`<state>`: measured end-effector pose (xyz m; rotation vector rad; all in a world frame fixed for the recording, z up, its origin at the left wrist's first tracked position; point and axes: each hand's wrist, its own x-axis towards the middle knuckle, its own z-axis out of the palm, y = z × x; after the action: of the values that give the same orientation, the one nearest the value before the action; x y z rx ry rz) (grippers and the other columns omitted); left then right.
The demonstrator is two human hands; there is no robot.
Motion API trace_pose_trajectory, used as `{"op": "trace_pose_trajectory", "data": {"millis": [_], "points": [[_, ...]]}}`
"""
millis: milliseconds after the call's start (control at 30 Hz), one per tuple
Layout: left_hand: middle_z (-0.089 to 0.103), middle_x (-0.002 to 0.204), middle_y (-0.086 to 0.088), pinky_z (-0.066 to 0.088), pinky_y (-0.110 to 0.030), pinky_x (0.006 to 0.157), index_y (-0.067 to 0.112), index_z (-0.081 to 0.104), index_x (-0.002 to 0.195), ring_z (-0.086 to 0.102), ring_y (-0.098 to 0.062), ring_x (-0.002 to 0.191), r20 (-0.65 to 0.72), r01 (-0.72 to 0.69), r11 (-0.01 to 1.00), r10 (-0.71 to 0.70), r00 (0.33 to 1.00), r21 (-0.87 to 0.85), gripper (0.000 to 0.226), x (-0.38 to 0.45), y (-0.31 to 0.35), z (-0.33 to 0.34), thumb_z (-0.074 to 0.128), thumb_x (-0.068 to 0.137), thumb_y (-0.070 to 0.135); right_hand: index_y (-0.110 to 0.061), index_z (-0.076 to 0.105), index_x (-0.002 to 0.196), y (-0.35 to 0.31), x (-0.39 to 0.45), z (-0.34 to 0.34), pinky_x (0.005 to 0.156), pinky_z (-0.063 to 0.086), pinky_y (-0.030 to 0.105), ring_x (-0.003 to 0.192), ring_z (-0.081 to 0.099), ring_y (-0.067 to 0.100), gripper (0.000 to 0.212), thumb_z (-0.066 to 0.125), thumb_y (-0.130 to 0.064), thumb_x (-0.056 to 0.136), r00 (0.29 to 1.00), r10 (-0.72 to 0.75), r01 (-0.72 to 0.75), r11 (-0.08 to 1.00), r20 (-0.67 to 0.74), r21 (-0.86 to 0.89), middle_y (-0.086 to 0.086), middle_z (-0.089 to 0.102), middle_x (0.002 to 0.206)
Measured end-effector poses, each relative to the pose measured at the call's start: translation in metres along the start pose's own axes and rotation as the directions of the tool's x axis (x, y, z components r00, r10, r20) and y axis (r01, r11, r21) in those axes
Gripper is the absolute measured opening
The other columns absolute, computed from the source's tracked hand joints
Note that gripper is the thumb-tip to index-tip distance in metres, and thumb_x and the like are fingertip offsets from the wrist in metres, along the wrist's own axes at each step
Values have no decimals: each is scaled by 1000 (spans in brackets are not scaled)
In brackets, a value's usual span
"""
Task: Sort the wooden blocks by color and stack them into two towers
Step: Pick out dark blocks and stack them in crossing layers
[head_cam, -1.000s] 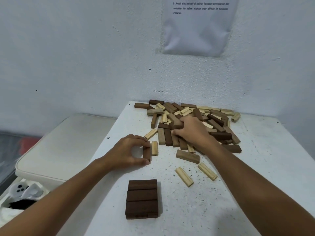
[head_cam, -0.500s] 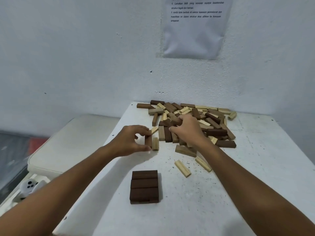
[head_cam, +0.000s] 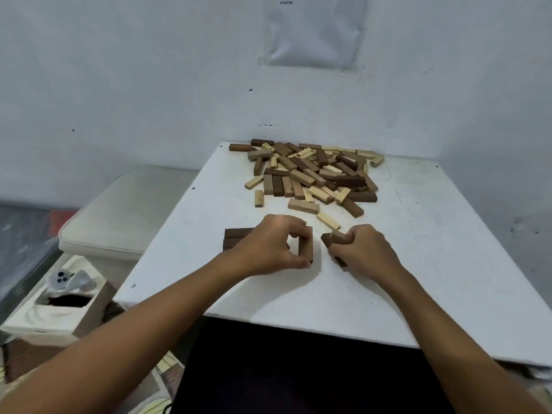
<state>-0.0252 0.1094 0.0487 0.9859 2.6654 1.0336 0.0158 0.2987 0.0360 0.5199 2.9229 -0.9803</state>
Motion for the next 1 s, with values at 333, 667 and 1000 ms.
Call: {"op": "trace_pose_trajectory", "data": {"millis": [333,667,1000], "points": [[58,135,-6,37,-23,102,15,67,122,50,-15,127,77,9,1000,-11,997,21,55,-22,1,39,84,71,25,-20,56,101,16,-44,-3,64,40,29,85,55,8,27,65,-40,86,984,11,-39,988,180,148,-6,59,96],[51,142,-7,34,-27,107,17,67,122,42,-14,134,41,6,1000,-7,999,21,64,-17,6,53,86,66,42,-15,63,90,23,-31,-4,60,42,30,80,59,18,36,62,-51,88,999,41,-44,987,-16,-157,0,65,87],[62,121,-5,44,-24,85,11,69,117,54,-13,99,72,-30,998,26,997,60,59,-14,10,51,86,67,38,-13,59,125,30,-35,-4,65,57,35,60,66,23,39,68,-21,88,996,7,-18,992,85,125,11,67,78]]}}
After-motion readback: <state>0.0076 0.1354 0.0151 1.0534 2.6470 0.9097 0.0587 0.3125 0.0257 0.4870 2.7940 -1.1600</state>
